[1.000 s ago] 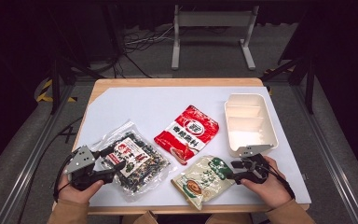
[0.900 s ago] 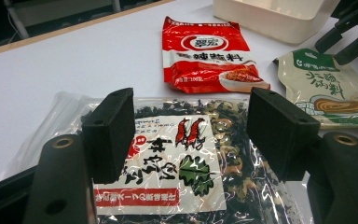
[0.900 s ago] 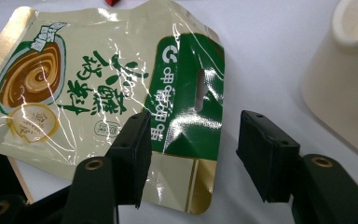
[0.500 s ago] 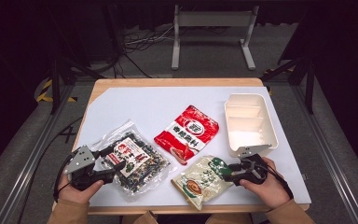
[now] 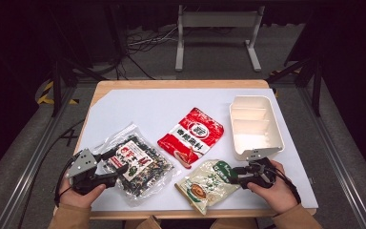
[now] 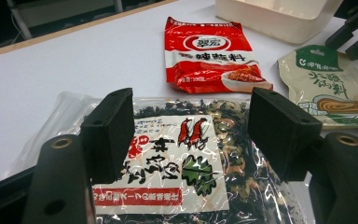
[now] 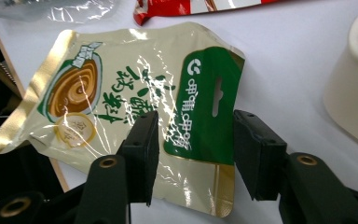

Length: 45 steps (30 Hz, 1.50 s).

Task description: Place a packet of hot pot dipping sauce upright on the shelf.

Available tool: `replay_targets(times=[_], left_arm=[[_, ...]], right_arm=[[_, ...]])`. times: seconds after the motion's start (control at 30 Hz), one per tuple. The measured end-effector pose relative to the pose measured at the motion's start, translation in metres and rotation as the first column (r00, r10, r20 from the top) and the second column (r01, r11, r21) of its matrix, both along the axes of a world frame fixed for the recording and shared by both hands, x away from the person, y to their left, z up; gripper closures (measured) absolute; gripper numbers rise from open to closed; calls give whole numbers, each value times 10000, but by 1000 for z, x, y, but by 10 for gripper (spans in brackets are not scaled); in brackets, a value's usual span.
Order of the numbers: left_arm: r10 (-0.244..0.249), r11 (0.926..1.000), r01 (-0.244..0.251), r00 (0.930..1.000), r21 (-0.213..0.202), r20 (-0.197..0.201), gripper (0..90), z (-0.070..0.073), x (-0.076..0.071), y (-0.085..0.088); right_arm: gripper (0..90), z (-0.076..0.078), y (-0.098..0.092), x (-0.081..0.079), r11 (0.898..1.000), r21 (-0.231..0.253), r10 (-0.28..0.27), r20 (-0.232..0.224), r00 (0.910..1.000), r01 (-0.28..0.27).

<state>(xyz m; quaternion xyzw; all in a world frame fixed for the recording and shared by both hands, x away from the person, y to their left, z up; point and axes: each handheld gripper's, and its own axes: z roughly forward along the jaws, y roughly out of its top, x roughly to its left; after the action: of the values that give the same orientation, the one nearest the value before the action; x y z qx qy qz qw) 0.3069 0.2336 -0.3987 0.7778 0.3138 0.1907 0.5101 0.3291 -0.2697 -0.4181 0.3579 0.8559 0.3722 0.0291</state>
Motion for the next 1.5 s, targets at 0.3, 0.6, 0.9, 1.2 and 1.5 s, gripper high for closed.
replay_targets(times=[0.3,0.6,0.9,1.2,1.5], left_arm=[[28,10000,-28,10000,-18,-19,328,0,0,0],[23,10000,-23,10000,-23,-13,327,0,0,-1],[27,10000,-27,10000,27,8,327,0,0,-1],[29,10000,-29,10000,-2,26,326,0,0,-1],[51,10000,-51,10000,26,24,326,-1,0,-1]], right_arm=[[556,3,5,-2,9976,387,578,-113,9983,-573],[552,0,12,-1,9940,648,905,-316,9954,-883],[579,-11,22,7,9956,336,888,-490,9948,-872],[737,-16,26,10,9946,-367,971,-90,9952,-973],[779,-19,26,14,9955,-204,917,-190,9956,-921]])
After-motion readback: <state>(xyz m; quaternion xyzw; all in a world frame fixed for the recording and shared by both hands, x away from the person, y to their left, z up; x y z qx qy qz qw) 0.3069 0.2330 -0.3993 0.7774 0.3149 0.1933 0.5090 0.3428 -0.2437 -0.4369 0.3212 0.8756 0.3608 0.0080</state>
